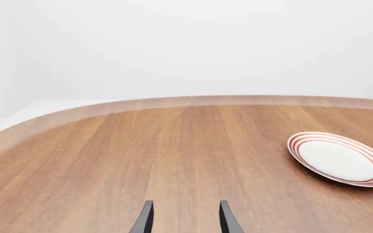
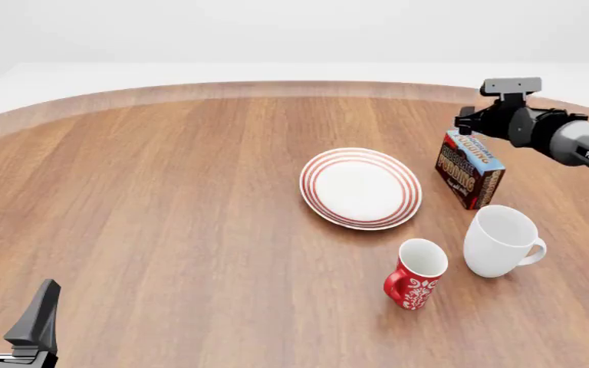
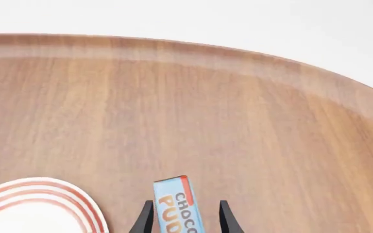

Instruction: Put the chocolate pudding to the right of the plate.

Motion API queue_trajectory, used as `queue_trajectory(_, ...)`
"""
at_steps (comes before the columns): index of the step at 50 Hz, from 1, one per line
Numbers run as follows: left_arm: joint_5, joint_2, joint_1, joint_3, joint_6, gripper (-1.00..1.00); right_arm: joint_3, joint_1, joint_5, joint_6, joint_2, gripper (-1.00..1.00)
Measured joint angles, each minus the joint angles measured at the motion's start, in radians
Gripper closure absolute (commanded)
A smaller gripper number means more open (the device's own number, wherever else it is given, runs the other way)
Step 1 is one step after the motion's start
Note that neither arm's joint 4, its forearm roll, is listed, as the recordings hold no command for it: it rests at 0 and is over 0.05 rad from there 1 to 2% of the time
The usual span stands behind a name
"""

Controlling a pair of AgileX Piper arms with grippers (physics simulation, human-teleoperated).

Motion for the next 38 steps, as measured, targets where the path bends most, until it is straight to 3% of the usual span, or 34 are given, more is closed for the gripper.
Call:
queue_trajectory(8, 0.000, 0.000, 0.000, 0.000, 0.000, -1.00, -0.069, 0.046, 0.095, 0.058, -0.158, -1.00)
queue_trajectory(18, 0.000, 0.000, 0.000, 0.000, 0.000, -1.00, -0.153, 0.123, 0.206, 0.079, -0.519, -1.00)
queue_trajectory(29, 0.000, 0.000, 0.000, 0.000, 0.000, -1.00, -0.279, 0.206, 0.333, -0.055, -0.907, -1.00)
queue_trajectory(38, 0.000, 0.000, 0.000, 0.000, 0.000, -1.00, -0.446, 0.236, 0.418, -0.257, -1.162, -1.00)
